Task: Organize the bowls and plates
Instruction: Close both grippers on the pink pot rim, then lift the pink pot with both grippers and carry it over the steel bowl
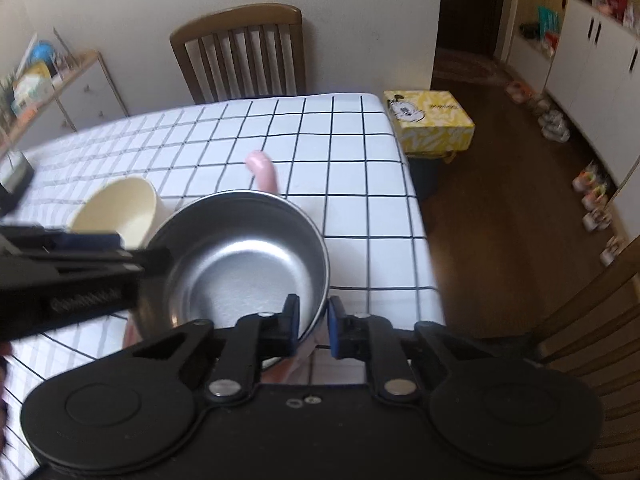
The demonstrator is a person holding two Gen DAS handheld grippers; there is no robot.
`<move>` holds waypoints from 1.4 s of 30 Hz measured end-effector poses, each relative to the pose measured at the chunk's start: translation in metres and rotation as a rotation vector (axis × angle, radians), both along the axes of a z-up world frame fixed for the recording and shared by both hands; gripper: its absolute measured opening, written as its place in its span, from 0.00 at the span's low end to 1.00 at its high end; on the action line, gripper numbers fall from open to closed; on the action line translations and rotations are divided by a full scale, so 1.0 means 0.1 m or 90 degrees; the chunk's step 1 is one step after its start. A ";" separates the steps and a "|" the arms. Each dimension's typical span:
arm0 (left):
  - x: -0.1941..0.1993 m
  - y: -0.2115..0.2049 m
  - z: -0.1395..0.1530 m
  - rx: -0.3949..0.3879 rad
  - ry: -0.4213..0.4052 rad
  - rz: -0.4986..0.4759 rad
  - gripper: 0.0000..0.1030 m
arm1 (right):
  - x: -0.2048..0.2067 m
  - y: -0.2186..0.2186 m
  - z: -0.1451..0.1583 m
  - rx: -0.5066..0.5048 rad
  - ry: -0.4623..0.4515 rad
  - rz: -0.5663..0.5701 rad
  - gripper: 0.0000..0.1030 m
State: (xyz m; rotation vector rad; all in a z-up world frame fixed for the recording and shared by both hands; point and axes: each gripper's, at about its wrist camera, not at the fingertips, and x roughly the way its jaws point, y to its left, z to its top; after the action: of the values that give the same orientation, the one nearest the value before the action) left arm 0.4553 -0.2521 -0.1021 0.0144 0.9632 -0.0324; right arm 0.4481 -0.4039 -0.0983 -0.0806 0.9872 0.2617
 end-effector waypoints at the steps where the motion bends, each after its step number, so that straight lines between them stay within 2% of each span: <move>1: -0.01 0.00 0.01 -0.006 0.002 -0.004 0.42 | 0.00 0.00 0.00 -0.003 0.000 0.001 0.10; 9: -0.13 -0.15 -0.10 -0.010 0.038 -0.030 0.42 | -0.05 -0.07 0.01 -0.010 0.013 -0.004 0.04; 12: -0.18 -0.17 -0.17 -0.010 0.061 -0.027 0.32 | -0.07 -0.08 0.01 -0.009 0.014 -0.011 0.04; 15: -0.24 -0.17 -0.22 -0.023 0.075 -0.019 0.30 | -0.11 -0.09 0.00 -0.010 0.016 -0.014 0.05; 17: -0.28 -0.17 -0.23 -0.028 0.078 -0.021 0.22 | -0.14 -0.10 0.00 -0.008 0.020 -0.018 0.05; 19: -0.32 -0.20 -0.23 -0.027 0.077 -0.029 0.08 | -0.18 -0.09 0.01 -0.006 0.027 -0.018 0.05; 28: -0.60 -0.21 -0.14 -0.016 0.080 -0.046 0.05 | -0.47 -0.09 0.04 0.004 0.064 -0.032 0.05; 31: -0.73 -0.19 -0.05 -0.018 0.079 -0.054 0.05 | -0.64 -0.06 0.10 -0.006 0.059 -0.032 0.05; 42: -1.39 -0.07 0.45 -0.034 0.042 -0.124 0.05 | -1.32 0.01 0.58 -0.010 0.030 -0.068 0.05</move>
State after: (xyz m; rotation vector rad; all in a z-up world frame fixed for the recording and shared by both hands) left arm 0.3166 -0.2589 -0.0571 0.0574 1.0239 -0.2394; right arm 0.3158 -0.4030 -0.0399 -0.0357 1.0366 0.1593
